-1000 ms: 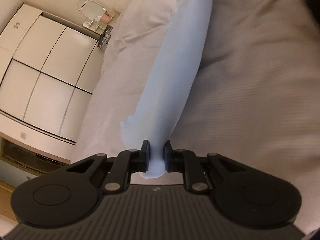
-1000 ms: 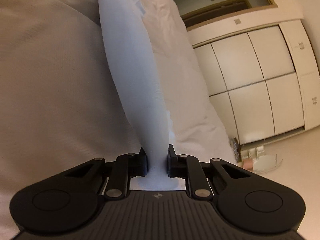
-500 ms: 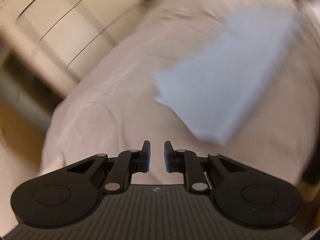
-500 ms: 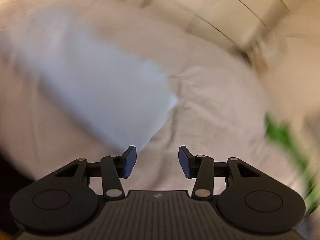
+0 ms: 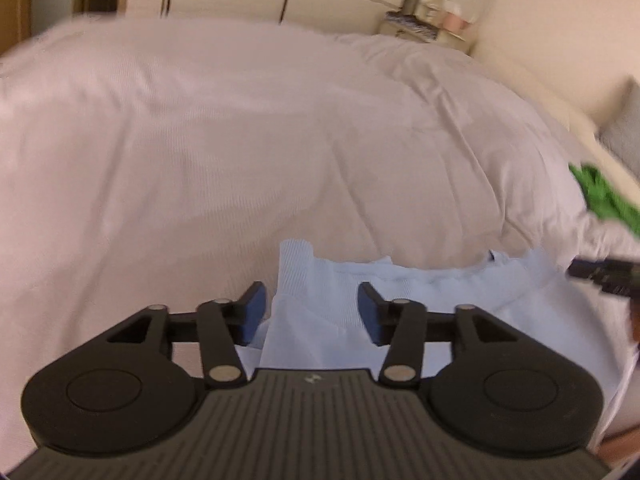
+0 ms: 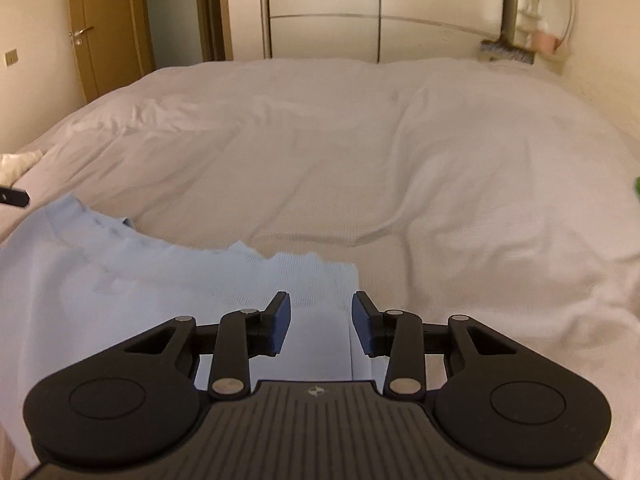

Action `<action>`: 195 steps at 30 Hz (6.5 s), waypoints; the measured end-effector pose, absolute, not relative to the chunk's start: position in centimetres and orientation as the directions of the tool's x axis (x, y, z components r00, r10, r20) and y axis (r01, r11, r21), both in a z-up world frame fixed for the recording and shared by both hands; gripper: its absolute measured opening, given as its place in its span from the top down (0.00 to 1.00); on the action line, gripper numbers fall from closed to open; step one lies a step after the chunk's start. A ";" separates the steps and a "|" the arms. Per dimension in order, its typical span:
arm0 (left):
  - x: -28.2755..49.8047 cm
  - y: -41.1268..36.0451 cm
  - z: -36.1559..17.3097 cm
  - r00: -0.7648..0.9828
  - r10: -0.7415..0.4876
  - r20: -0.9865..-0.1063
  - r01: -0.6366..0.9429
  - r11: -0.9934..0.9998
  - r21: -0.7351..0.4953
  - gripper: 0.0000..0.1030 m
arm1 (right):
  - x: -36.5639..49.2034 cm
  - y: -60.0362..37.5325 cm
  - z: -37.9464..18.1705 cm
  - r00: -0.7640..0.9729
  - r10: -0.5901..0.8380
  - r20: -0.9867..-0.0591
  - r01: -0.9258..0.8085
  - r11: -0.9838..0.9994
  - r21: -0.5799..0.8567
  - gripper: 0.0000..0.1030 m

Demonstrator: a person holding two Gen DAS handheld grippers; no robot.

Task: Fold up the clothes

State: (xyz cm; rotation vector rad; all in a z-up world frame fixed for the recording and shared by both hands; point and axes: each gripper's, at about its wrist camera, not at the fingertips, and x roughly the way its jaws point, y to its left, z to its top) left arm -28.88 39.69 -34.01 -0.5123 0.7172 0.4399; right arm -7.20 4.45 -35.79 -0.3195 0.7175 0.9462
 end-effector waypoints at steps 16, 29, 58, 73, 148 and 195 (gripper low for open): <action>-26.6 39.1 -38.8 0.619 0.305 -0.724 -0.518 0.851 -0.084 0.86 | -3.3 7.4 -39.2 0.426 0.603 -0.674 -0.779 0.624 0.066 0.98; -26.2 33.0 -35.2 0.671 0.359 -0.649 -0.453 0.891 0.025 0.82 | -8.1 5.3 -36.0 0.465 0.651 -0.599 -0.789 0.612 0.053 0.56; -41.0 23.2 -38.3 0.498 0.529 -0.687 -0.705 0.709 0.035 0.73 | -23.3 -0.8 -41.4 0.633 0.499 -0.591 -0.640 0.768 -0.036 0.47; -42.6 13.8 -30.5 0.386 0.564 -0.730 -0.763 0.640 0.091 0.67 | -26.4 -7.5 -35.5 0.540 0.562 -0.627 -0.401 0.826 0.396 0.32; -43.9 27.6 -34.4 0.674 0.267 -0.689 -0.583 0.764 -0.275 0.62 | -24.3 9.5 -29.3 0.764 0.471 -0.441 -0.546 0.836 -0.052 0.83; -41.5 37.6 -36.2 0.824 -0.018 -0.566 -0.431 0.629 -0.647 0.92 | -27.5 7.9 -35.3 0.150 0.821 -0.551 -0.677 0.491 0.548 0.68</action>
